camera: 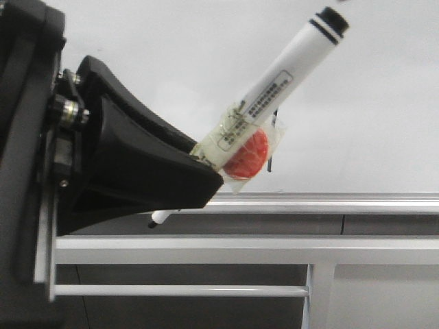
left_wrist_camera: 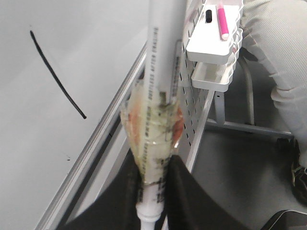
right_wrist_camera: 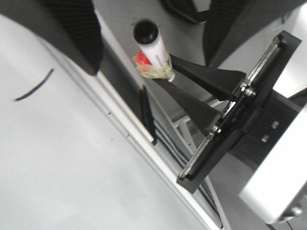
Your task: Write number 1 on whiteboard
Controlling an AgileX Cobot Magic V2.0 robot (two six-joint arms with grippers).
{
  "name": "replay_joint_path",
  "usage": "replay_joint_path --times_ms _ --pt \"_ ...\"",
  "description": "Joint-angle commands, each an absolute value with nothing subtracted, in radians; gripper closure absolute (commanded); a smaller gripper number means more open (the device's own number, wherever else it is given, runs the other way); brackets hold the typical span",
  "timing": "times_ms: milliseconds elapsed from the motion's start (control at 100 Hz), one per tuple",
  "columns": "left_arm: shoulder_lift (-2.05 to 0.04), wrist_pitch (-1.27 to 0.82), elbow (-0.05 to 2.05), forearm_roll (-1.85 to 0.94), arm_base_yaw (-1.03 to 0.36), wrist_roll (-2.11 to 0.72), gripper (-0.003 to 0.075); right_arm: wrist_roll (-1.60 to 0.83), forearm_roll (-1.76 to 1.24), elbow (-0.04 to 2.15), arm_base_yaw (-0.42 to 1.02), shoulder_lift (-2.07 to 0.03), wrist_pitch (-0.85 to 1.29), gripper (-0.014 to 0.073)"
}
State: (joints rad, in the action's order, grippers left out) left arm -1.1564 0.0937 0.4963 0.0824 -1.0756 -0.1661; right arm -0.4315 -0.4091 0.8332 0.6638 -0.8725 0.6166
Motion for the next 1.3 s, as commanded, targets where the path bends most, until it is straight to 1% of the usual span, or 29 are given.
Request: replay_joint_path --times_ms 0,20,40,50,100,110,120,210,420,510,690,900,1040,1170,1290 --pt "-1.143 0.180 0.528 0.006 -1.079 -0.156 0.0741 -0.436 -0.357 0.868 0.666 -0.802 0.586 0.0342" --pt "-1.143 0.183 0.528 0.000 -1.079 -0.156 0.0741 -0.436 -0.344 0.868 0.666 -0.786 0.596 0.0377" --pt "-1.143 0.187 0.528 -0.012 -1.079 -0.156 0.0741 -0.436 -0.331 0.868 0.666 -0.768 0.609 0.0455" --pt "-1.143 0.193 0.528 -0.016 -1.079 -0.156 0.0741 -0.436 -0.323 0.868 0.666 -0.757 0.612 0.0476" --pt "-1.143 0.218 0.526 -0.044 -1.079 -0.156 0.0741 -0.436 -0.297 0.868 0.666 -0.718 0.635 0.0643" --pt "-1.143 0.223 0.526 -0.047 -1.079 -0.156 0.0741 -0.436 -0.293 0.868 0.666 -0.713 0.639 0.0643" --pt "-1.143 0.232 0.523 -0.052 -1.079 -0.156 0.0741 -0.432 -0.286 0.868 0.666 -0.702 0.643 0.0664" --pt "-1.143 0.341 0.494 -0.120 -1.079 -0.156 0.0741 -0.392 -0.228 0.868 0.666 -0.633 0.667 0.0654" --pt "-1.143 0.640 0.347 -0.332 -1.094 -0.156 0.0741 -0.264 -0.057 0.866 0.666 -0.495 0.686 0.0654" --pt "-1.143 0.734 0.301 -0.404 -1.126 -0.156 0.0741 -0.224 0.000 0.866 0.666 -0.452 0.686 0.0654" --pt "-1.143 0.947 0.229 -0.632 -1.215 -0.184 0.0741 -0.196 0.040 0.845 0.666 -0.398 0.686 0.0654" --pt "-1.143 1.062 0.209 -0.862 -1.340 -0.313 0.0741 -0.179 0.071 0.800 0.666 -0.356 0.684 0.0654" --pt "-1.143 1.115 0.209 -0.994 -1.409 -0.381 0.0741 -0.055 0.213 0.751 0.666 -0.287 0.645 0.0654" --pt "-1.150 1.124 0.209 -1.015 -1.424 -0.402 0.0741 0.000 0.258 0.663 0.666 -0.190 0.584 0.0654" --pt "-1.200 1.172 0.209 -1.012 -1.424 -0.388 0.0741 0.031 0.258 0.542 0.666 -0.115 0.547 0.0654"
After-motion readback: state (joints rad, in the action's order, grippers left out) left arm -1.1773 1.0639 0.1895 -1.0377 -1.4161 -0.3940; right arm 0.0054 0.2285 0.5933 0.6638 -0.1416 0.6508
